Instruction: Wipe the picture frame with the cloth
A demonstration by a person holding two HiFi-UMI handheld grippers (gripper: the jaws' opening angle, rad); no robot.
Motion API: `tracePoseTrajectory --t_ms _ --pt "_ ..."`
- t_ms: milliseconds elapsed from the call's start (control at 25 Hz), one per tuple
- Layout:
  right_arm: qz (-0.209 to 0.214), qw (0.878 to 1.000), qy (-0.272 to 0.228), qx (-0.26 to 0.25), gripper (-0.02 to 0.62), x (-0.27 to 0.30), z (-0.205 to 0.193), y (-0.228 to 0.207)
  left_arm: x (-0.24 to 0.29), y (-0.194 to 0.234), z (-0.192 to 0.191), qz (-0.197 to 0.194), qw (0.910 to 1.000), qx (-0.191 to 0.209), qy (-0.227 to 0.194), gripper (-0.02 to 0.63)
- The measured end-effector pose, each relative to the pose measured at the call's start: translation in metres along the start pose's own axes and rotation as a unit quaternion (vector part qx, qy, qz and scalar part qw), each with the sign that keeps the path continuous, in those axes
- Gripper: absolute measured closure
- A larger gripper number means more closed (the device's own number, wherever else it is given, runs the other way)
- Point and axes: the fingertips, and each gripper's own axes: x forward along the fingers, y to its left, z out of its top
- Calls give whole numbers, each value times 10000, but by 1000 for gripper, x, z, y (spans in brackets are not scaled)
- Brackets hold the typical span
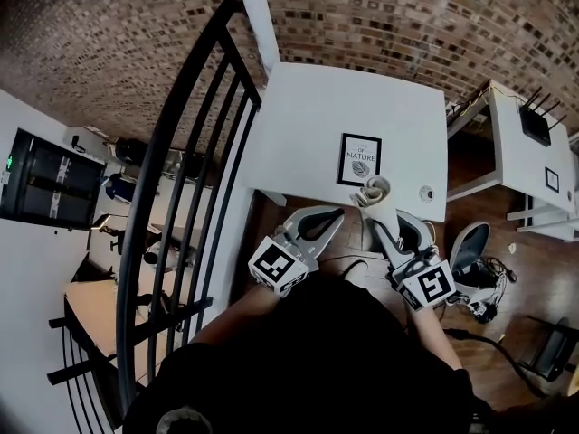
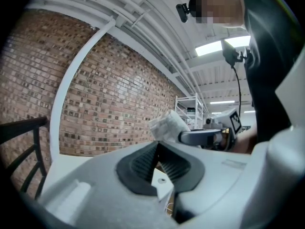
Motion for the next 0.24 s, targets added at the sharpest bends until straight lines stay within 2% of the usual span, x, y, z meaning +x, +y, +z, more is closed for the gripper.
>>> tracePoseTrajectory --t_ms 240 --pt "-6 9999 -77 -69 476 4 -1 -2 -3 2 -2 36 10000 3 -13 604"
